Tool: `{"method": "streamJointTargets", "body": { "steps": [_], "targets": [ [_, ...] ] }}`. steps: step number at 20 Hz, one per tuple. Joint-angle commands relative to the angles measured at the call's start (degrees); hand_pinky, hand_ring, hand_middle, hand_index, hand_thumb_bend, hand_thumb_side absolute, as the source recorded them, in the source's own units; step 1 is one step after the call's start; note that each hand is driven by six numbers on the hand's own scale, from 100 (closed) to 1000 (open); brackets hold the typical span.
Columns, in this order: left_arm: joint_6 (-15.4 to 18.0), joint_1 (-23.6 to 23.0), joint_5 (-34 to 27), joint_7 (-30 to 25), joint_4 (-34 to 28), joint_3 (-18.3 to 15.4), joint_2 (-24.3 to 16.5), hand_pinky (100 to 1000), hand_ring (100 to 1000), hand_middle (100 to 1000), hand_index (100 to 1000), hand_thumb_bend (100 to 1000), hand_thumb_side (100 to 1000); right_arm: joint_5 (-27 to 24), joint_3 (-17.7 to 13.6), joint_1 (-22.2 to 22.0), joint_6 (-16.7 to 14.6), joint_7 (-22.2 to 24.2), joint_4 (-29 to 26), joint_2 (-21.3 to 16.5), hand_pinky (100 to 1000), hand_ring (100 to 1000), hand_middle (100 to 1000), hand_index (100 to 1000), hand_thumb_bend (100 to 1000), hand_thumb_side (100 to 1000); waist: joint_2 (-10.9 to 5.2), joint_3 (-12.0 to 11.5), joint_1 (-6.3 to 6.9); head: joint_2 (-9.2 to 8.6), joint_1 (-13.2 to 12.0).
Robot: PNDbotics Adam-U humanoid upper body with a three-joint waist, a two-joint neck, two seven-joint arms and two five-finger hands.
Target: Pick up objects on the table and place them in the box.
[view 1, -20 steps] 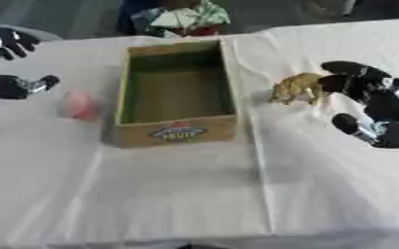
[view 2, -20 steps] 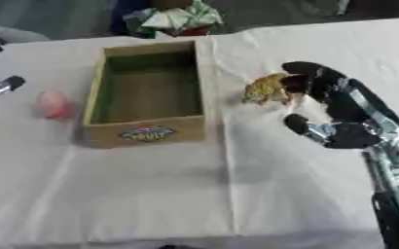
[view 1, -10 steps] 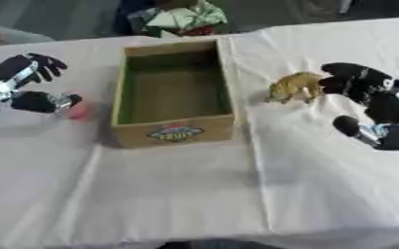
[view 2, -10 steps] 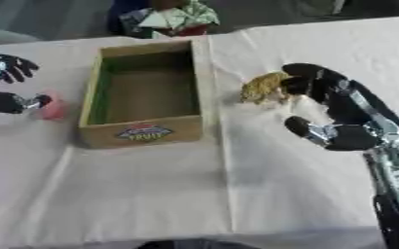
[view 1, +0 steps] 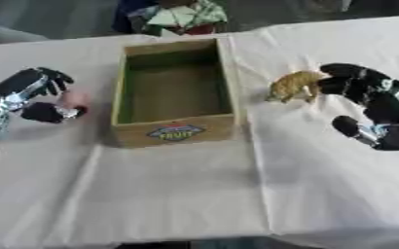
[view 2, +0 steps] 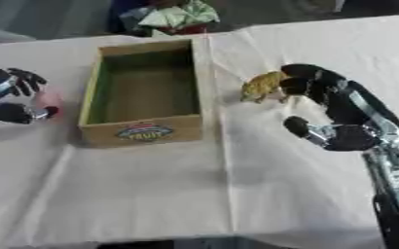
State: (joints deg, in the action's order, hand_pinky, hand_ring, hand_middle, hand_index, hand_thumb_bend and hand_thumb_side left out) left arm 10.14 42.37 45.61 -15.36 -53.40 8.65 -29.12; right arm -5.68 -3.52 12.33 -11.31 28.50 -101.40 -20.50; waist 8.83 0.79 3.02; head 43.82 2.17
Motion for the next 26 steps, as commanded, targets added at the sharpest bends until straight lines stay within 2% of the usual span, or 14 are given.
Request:
{"method": "streamJointTargets", "body": {
  "steps": [1,3,5,6,7,12,19,23,26],
  "targets": [
    [-0.77,0.83,1.49,-0.11,0.14,-0.45,-0.78,658,642,640,827,400,396,0.13,-0.27,0.65,-0.16,0.21,-0.51,-1.26,854,844,879,862,532,386,-0.72,0.02,-0.13,0.29,-0.1],
    [-1.25,0.77,2.61,-0.08,0.38,-0.47,-0.71,654,633,633,822,341,317,0.14,-0.26,0.65,-0.15,0.23,-0.49,-1.22,854,844,879,862,525,390,-0.71,-0.02,-0.15,0.29,-0.09],
    [-1.56,0.68,3.9,0.17,0.46,-0.52,-0.68,636,602,600,793,213,139,0.16,-0.27,0.69,-0.13,0.23,-0.46,-1.17,854,844,878,862,518,393,-0.7,-0.07,-0.19,0.29,-0.09],
    [-1.67,0.61,4.34,0.56,0.42,-0.66,-0.65,622,580,577,774,126,145,0.17,-0.29,0.69,-0.12,0.2,-0.45,-1.15,854,844,878,862,515,393,-0.69,-0.12,-0.22,0.29,-0.07],
    [-1.8,0.54,4.59,1.16,0.29,-0.88,-0.63,602,551,545,747,100,160,0.16,-0.3,0.7,-0.11,0.16,-0.45,-1.15,854,844,878,862,515,393,-0.7,-0.17,-0.25,0.29,-0.04],
    [-2.79,0.52,4.0,5.63,-2.55,-1.95,-1.24,531,446,418,628,100,216,0.1,-0.32,0.71,-0.11,0.04,-0.43,-1.15,854,844,878,862,511,392,-0.81,-0.41,-0.37,0.29,0.0],
    [-3.4,2.02,-1.41,10.0,-10.28,-2.55,-2.43,508,432,399,613,100,248,-0.05,-0.32,0.67,-0.09,-0.02,-0.37,-1.18,854,844,878,862,510,389,-1.19,-0.45,-0.37,0.29,-0.1],
    [-3.55,3.38,-5.16,9.49,-15.37,-1.59,-1.94,505,431,396,610,100,265,-0.27,-0.2,0.75,0.05,0.09,-0.36,-1.05,854,844,878,861,511,387,-1.49,-0.08,-0.26,0.29,-0.26],
    [-3.24,4.65,-8.01,7.52,-16.9,0.32,-0.28,506,434,397,611,100,267,-0.45,-0.01,0.83,0.14,0.28,-0.41,-0.97,854,844,877,861,510,387,-1.63,0.52,-0.24,0.29,-0.58]
  ]
}}
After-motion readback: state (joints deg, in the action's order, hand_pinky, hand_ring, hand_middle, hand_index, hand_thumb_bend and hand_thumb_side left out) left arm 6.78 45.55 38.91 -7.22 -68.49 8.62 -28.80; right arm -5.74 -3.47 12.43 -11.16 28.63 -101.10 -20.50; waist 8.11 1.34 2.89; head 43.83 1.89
